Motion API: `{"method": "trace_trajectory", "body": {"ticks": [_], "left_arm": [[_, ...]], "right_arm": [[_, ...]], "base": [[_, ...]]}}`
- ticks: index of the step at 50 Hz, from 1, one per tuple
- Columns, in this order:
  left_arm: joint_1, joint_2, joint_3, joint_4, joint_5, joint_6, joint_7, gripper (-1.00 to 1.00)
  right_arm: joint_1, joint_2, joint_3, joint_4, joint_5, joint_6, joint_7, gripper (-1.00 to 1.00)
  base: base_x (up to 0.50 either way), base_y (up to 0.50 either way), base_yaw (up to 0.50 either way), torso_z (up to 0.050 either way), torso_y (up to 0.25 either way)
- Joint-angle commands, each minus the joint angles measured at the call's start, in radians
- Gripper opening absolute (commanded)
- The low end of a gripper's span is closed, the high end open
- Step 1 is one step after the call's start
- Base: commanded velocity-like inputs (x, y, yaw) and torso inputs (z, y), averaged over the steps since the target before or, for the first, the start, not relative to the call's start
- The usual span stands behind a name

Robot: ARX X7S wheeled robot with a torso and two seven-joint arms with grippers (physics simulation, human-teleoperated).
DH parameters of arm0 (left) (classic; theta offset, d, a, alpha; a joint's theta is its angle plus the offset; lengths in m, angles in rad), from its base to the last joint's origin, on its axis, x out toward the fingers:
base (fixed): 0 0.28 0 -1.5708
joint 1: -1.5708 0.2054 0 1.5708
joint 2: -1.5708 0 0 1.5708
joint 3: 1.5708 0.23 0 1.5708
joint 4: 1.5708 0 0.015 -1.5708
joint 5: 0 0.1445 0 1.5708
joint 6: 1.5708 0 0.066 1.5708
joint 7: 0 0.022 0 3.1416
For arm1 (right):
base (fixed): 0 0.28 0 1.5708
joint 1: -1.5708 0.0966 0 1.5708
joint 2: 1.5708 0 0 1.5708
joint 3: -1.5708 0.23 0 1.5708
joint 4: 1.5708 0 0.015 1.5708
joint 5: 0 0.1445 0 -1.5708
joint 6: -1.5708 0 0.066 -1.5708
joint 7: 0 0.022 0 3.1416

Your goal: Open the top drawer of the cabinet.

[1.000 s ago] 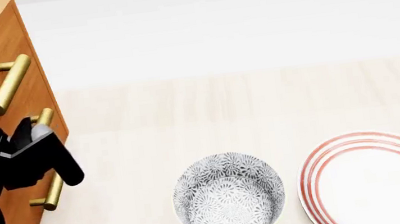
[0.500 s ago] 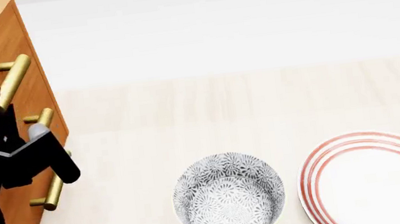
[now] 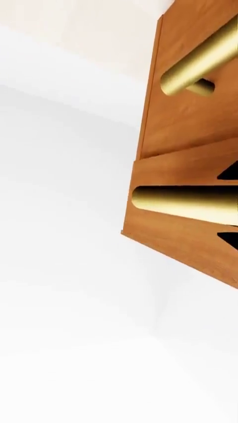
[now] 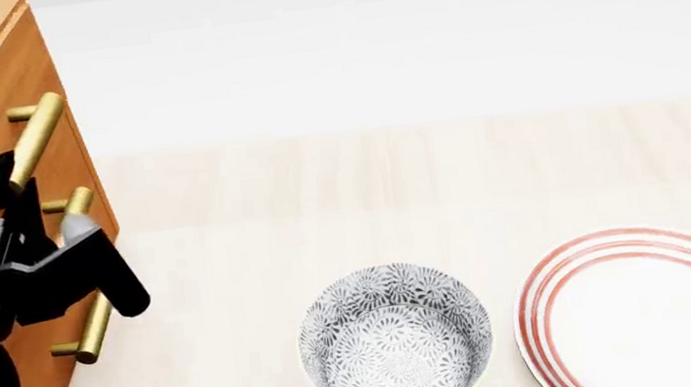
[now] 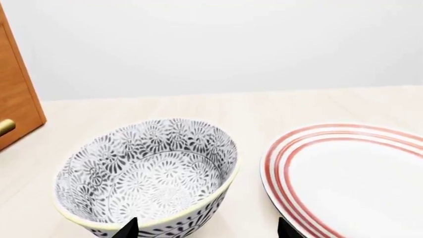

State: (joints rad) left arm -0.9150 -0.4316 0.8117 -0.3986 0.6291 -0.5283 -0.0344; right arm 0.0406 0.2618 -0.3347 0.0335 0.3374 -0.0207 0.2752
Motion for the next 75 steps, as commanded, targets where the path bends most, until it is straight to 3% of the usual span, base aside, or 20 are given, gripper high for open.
{"method": "trace_trajectory", "body": {"ticks": [1,32,59,60,68,75], "left_arm": [[0.007,0.068,0.009,0.016,0.008,0.013,0.041,-1.0],[0.004,0.182,0.08,0.115,0.033,-0.021,0.106,-1.0],[-0.002,0.207,0.093,0.168,0.039,-0.04,0.122,-1.0],[-0.004,0.213,0.086,0.161,0.033,-0.048,0.126,1.0],[0.005,0.213,0.072,0.201,0.025,-0.058,0.123,1.0],[0.026,0.24,-0.006,0.337,-0.034,-0.13,0.173,1.0]], "right_arm": [[0.006,-0.018,0.022,0.011,-0.013,-0.008,-0.019,1.0],[0.006,-0.01,0.008,0.018,0.005,-0.015,-0.022,1.0],[0.005,-0.002,-0.002,0.01,0.02,-0.006,-0.016,1.0],[0.006,-0.002,-0.002,0.012,0.02,-0.007,-0.017,1.0],[0.012,-0.002,-0.003,0.019,0.025,-0.006,-0.015,1.0],[0.013,-0.001,-0.003,0.023,0.029,-0.009,-0.013,1.0]], "base": [[0.0,0.0,0.0,0.0,0.0],[0.0,0.0,0.0,0.0,0.0],[-0.01,0.0,0.0,0.0,0.003],[-0.01,0.0,0.0,0.0,0.0],[0.0,0.0,0.0,0.0,0.0],[0.0,0.0,0.0,0.0,0.0]]}}
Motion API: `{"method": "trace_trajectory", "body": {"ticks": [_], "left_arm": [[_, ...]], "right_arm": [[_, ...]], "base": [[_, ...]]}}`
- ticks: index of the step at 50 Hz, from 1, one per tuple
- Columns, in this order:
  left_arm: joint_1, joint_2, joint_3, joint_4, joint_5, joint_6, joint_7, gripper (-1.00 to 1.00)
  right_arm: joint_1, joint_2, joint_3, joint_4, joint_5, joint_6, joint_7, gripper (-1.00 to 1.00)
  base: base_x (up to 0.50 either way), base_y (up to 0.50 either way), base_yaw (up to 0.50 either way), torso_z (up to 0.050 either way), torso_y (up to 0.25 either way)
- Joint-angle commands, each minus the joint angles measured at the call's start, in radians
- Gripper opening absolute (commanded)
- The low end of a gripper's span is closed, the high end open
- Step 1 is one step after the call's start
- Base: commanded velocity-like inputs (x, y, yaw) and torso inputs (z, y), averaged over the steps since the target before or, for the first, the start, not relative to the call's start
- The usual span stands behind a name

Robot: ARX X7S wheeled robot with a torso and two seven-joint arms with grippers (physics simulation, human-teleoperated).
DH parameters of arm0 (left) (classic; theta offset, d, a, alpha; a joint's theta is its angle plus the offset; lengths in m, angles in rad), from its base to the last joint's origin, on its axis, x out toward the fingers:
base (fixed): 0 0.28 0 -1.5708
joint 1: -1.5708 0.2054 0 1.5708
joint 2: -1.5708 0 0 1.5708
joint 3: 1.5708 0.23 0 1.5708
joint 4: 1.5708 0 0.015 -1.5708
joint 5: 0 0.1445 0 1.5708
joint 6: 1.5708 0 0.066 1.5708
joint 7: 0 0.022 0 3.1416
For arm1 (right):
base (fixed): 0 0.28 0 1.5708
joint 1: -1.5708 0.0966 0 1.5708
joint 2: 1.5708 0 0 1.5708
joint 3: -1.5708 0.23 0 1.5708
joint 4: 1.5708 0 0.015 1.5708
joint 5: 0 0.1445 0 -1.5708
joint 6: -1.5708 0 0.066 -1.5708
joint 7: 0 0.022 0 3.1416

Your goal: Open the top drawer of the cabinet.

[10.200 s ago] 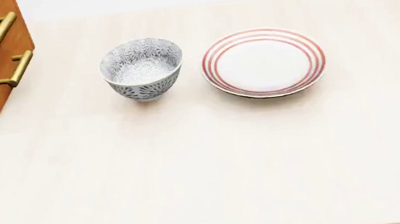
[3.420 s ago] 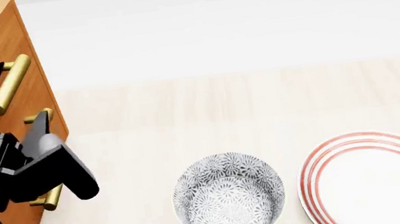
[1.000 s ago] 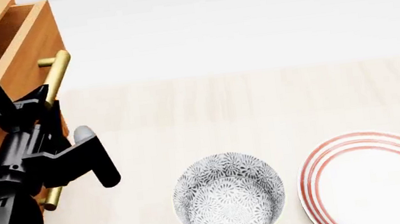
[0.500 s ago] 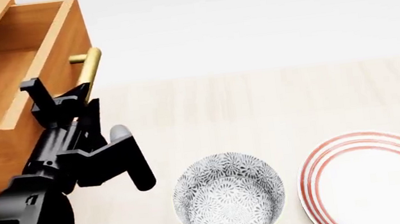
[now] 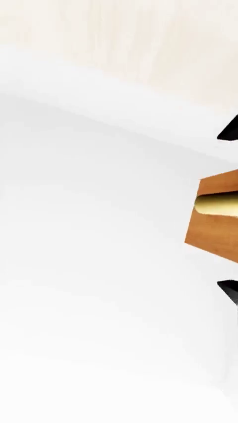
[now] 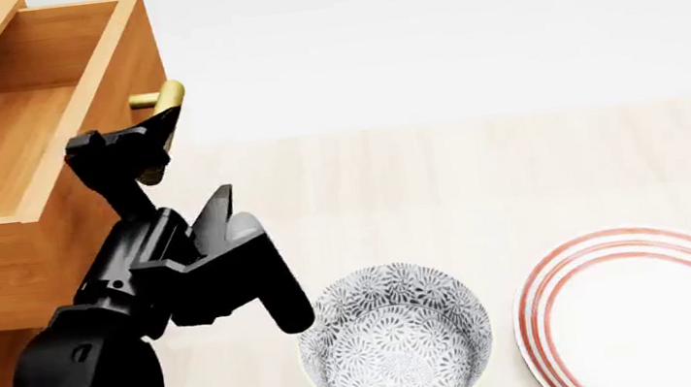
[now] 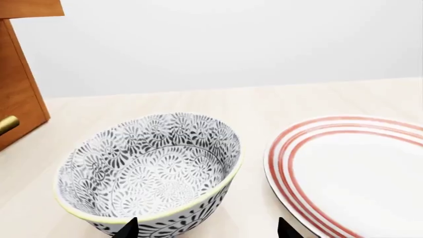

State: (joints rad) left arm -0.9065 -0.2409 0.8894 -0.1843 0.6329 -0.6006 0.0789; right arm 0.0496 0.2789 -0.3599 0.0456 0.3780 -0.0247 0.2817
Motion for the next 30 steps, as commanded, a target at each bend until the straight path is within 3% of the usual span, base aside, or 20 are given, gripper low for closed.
{"method": "trace_trajectory", "body": {"ticks": [1,12,24,30], "left_arm": [[0.017,0.058,-0.095,0.157,-0.043,-0.076,0.07,1.0],[0.0,0.123,-0.163,0.333,-0.089,-0.18,0.14,1.0],[-0.077,0.224,-0.343,0.472,-0.183,-0.425,0.21,1.0],[-0.145,0.237,-0.406,0.522,-0.348,-0.571,0.126,1.0]], "right_arm": [[0.005,-0.018,0.023,0.011,-0.011,-0.005,-0.019,1.0],[0.006,-0.013,0.023,0.003,-0.004,-0.001,-0.014,1.0],[0.007,-0.013,0.014,0.012,-0.005,-0.004,-0.014,1.0],[0.004,-0.01,0.01,0.008,-0.005,-0.002,-0.012,1.0]], "base": [[0.0,0.0,0.0,0.0,0.0],[0.0,0.0,0.0,0.0,0.0],[0.0,0.0,0.0,0.0,0.0],[0.0,0.0,0.0,0.0,0.0]]}}
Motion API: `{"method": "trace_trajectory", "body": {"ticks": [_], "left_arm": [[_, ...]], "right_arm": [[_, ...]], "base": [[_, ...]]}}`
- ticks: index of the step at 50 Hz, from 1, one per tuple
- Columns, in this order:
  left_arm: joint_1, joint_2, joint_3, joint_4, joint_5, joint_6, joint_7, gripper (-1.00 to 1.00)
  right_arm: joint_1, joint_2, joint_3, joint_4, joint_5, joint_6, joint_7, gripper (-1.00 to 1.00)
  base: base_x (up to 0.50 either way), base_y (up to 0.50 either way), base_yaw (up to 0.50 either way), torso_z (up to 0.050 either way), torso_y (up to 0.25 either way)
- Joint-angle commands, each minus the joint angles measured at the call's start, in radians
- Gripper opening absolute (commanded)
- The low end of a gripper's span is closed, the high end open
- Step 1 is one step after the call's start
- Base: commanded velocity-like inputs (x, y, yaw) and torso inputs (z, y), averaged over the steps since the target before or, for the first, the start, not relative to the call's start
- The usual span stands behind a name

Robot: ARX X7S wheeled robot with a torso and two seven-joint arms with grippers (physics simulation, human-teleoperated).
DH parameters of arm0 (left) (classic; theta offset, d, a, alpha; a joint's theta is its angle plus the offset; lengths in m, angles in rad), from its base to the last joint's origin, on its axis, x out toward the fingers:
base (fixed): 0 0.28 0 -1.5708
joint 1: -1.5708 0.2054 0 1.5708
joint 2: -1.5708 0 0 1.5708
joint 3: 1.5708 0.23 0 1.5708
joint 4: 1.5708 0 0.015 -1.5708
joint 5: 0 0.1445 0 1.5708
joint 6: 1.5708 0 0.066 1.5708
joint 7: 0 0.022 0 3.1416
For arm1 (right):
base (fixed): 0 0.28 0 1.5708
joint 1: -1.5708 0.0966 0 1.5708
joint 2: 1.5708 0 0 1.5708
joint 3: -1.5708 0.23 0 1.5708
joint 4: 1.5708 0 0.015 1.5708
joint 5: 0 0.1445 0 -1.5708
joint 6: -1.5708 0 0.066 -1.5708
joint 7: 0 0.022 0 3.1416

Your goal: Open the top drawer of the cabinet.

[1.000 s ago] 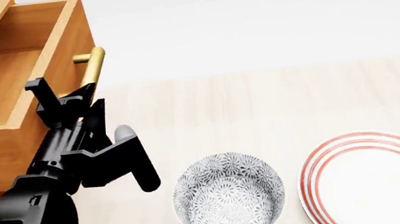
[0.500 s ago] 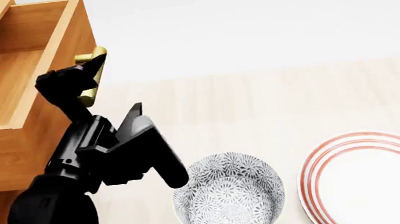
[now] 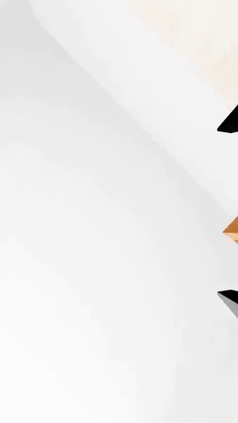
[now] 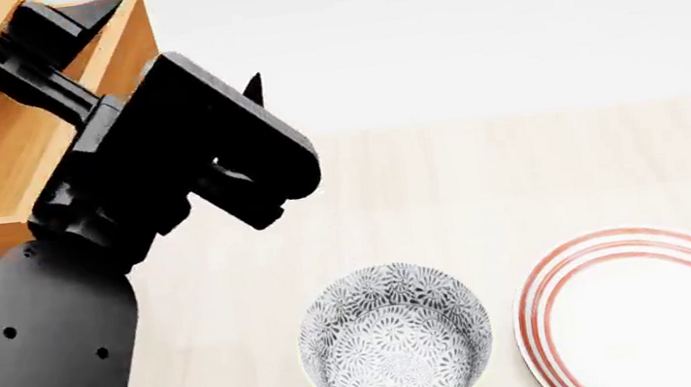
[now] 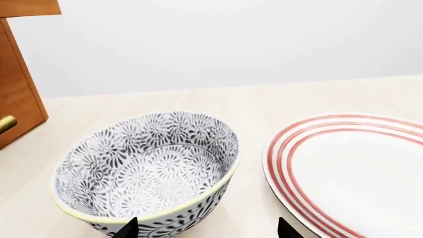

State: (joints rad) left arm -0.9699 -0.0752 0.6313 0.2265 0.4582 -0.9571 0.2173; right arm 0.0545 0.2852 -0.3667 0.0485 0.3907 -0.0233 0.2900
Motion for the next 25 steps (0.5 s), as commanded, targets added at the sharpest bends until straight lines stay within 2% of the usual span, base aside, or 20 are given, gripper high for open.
{"method": "trace_trajectory", "body": {"ticks": [1,12,16,25], "left_arm": [[-0.1,0.073,-0.166,0.109,-0.21,-0.241,-0.046,1.0],[-0.188,0.071,-0.287,0.07,-0.518,-0.385,-0.246,1.0],[-0.214,0.071,-0.333,0.007,-0.6,-0.358,-0.325,1.0],[-0.26,0.061,-0.352,-0.163,-0.665,-0.304,-0.389,1.0]], "right_arm": [[0.0,-0.017,0.016,0.006,-0.019,-0.002,-0.019,1.0],[0.0,-0.014,0.009,0.006,-0.02,-0.002,-0.017,1.0],[0.002,-0.012,0.008,0.005,-0.019,0.001,-0.015,1.0],[0.003,-0.009,0.006,0.002,-0.016,0.005,-0.012,1.0]], "base": [[0.0,0.0,0.0,0.0,0.0],[0.0,0.0,0.0,0.0,0.0],[0.0,0.0,0.0,0.0,0.0],[0.0,0.0,0.0,0.0,0.0]]}}
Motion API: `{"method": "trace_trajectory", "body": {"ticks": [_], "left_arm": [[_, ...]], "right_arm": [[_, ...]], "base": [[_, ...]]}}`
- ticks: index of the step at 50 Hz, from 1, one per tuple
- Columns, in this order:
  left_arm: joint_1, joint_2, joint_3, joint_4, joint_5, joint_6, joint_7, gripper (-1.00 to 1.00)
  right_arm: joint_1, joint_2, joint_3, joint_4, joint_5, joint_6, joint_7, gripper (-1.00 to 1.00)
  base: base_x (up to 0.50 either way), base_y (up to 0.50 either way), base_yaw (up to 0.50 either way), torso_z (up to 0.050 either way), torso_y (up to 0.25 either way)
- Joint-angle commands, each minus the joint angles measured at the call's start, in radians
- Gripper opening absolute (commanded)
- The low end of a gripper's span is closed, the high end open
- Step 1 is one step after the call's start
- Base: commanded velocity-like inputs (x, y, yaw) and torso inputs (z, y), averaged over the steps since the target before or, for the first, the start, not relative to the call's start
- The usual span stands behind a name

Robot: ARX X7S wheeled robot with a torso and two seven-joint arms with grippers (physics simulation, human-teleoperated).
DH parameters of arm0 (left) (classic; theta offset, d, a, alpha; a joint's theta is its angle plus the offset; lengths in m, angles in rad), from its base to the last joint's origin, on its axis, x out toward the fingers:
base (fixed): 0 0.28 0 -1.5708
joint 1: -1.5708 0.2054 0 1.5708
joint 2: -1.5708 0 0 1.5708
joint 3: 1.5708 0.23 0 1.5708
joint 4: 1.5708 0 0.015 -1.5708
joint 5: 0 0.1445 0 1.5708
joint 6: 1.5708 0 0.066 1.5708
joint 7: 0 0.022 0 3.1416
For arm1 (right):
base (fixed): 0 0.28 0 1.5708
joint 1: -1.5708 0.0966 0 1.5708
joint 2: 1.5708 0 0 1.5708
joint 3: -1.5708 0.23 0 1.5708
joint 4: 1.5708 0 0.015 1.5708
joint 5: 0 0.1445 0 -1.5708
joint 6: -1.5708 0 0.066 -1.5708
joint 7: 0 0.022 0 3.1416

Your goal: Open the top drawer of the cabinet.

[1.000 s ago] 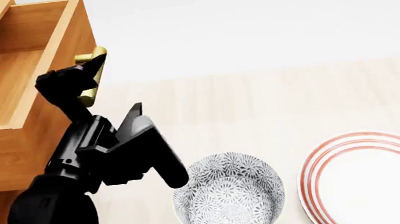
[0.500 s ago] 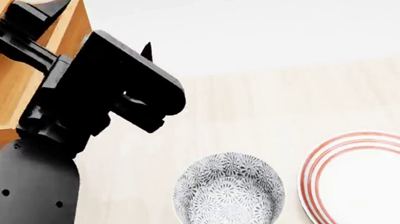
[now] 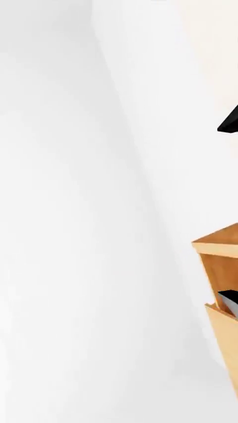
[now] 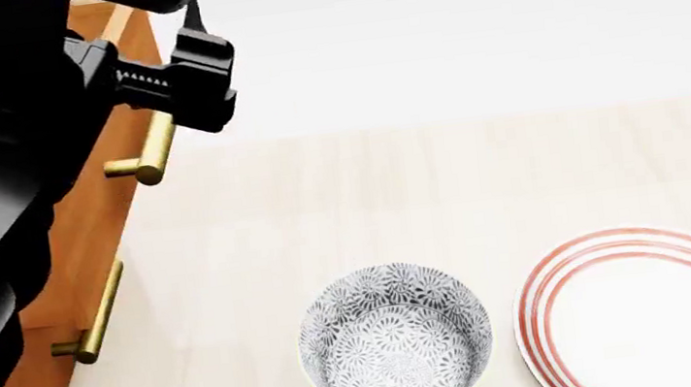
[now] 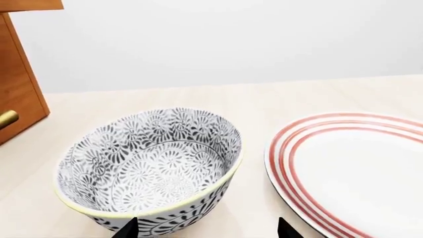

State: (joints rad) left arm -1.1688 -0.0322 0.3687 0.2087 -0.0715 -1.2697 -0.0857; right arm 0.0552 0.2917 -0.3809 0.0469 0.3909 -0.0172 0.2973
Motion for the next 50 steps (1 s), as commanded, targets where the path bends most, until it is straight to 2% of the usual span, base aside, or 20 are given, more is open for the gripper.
{"method": "trace_trajectory", "body": {"ticks": [1,11,22,36,42,50], "left_arm": [[-0.064,0.015,-0.086,-0.159,-0.135,0.019,-0.092,1.0],[-0.098,0.017,-0.113,-0.298,-0.176,0.073,-0.127,1.0],[-0.134,0.003,-0.093,-0.431,-0.186,0.149,-0.164,1.0],[-0.164,0.013,-0.117,-0.513,-0.255,0.144,-0.224,1.0],[-0.186,0.026,-0.194,-0.584,-0.341,0.118,-0.272,1.0],[-0.22,0.025,-0.218,-0.685,-0.412,0.137,-0.344,1.0]], "right_arm": [[0.002,-0.016,0.02,0.004,-0.015,-0.001,-0.019,1.0],[0.006,-0.018,0.018,0.02,-0.014,-0.012,-0.021,1.0],[0.013,-0.016,0.021,0.02,-0.008,-0.006,-0.012,1.0],[0.012,-0.012,0.017,0.01,-0.003,-0.001,-0.005,1.0],[0.012,-0.011,0.015,0.012,-0.001,0.0,-0.005,1.0],[0.013,-0.01,0.012,0.018,0.0,-0.004,-0.006,1.0]], "base": [[0.0,0.0,0.0,0.0,0.0],[0.0,0.0,0.0,0.0,0.0],[0.0,0.0,0.0,0.0,0.0],[0.0,0.0,0.0,0.0,0.0],[0.0,0.0,0.0,0.0,0.0],[0.0,0.0,0.0,0.0,0.0]]}}
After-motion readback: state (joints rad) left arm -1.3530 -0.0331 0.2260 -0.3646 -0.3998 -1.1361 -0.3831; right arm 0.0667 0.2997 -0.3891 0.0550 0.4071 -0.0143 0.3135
